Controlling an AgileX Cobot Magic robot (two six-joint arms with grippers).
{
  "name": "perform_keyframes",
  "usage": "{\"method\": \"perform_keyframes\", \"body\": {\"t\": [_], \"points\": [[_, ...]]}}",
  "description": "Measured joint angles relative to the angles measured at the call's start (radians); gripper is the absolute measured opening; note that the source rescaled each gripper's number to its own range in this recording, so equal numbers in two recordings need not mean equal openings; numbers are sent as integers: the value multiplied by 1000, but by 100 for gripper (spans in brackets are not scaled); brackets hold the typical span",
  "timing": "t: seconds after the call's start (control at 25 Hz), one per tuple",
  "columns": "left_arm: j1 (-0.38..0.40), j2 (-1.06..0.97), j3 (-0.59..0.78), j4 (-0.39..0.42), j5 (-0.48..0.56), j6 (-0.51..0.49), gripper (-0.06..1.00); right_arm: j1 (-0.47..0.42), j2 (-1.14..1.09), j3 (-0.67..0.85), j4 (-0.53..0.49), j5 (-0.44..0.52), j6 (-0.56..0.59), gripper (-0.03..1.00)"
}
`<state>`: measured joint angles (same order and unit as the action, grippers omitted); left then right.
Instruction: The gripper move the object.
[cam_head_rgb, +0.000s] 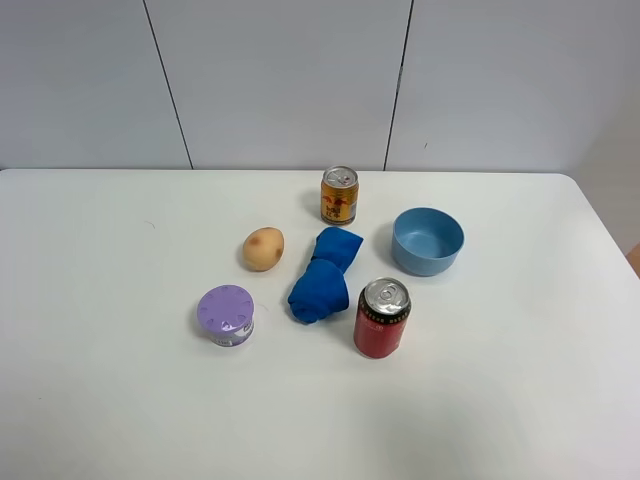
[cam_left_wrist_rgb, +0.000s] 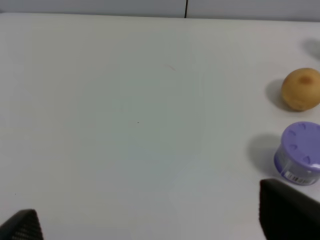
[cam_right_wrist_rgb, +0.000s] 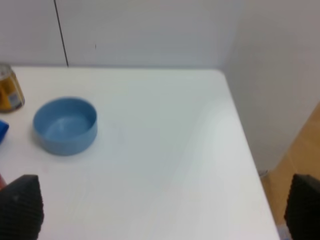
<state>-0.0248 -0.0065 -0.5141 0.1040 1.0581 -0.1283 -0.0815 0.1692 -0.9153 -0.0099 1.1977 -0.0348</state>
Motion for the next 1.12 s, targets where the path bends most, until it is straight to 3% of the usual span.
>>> {"method": "perform_keyframes", "body": {"t": [0.32,0.68,0.92,1.12], "points": [[0,0,0,0,0,0,100,14,-151,307,19,-98,35,100],[0,0,0,0,0,0,100,77,-172,409,32,-121,40,100],[0,0,0,0,0,0,100,155,-172,409,32,-123,49,74],[0,0,0,0,0,0,100,155,-172,409,32,-130,55,68]]}}
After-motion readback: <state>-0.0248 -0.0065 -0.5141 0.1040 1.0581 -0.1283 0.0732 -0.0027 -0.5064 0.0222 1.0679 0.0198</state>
